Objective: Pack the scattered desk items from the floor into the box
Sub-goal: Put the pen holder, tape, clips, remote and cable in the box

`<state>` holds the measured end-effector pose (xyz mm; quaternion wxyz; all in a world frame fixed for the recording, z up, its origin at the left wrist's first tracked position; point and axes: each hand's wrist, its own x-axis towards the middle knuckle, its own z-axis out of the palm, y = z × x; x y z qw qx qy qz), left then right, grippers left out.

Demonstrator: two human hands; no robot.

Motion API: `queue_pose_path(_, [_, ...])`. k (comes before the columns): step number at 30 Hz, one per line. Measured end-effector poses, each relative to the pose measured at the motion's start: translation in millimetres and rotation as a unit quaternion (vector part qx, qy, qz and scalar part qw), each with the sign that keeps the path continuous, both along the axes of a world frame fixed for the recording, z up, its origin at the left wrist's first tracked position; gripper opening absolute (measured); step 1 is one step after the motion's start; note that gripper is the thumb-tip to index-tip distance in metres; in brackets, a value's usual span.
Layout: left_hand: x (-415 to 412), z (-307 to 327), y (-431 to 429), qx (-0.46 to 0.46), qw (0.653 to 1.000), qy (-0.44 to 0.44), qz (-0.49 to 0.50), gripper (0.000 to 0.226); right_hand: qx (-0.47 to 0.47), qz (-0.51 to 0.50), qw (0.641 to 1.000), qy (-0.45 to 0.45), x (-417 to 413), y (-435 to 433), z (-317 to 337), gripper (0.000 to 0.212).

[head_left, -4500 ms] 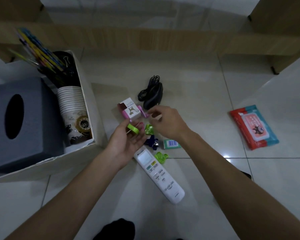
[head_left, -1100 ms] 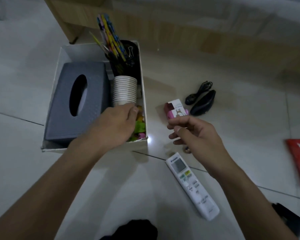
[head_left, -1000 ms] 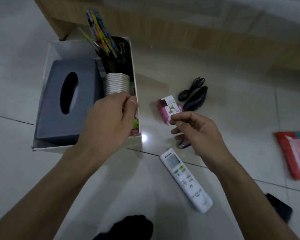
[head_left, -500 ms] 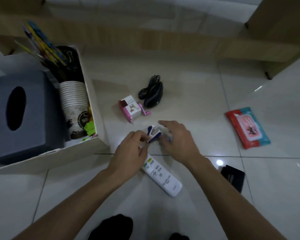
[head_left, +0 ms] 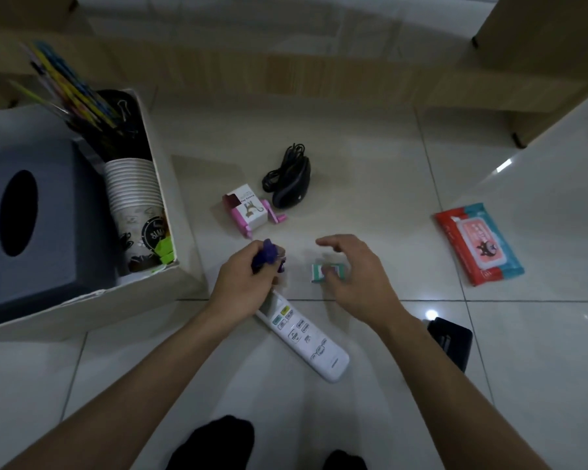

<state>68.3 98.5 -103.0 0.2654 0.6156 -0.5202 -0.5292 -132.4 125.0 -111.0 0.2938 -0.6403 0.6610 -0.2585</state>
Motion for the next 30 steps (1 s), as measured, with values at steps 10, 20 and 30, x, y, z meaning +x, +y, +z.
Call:
queue_pose_path(10, [-22, 32, 15, 0.060, 0.987, 0.121, 0.083, 0.023, 0.178, -0.212, 0.847, -0.454, 40, 8, 26, 0.028])
queue_pose_path(20, [14, 67, 58, -0.226, 0.974, -0.009, 0.007, 0.052, 0.212, -0.161, 0.741, -0.616, 106, 3, 69, 0.042])
queue_pose_path(30, [124, 87, 44, -0.391, 0.893, -0.187, 0.124, 0.019, 0.108, 0.125, 0.918, -0.361, 153, -54, 124, 0.011])
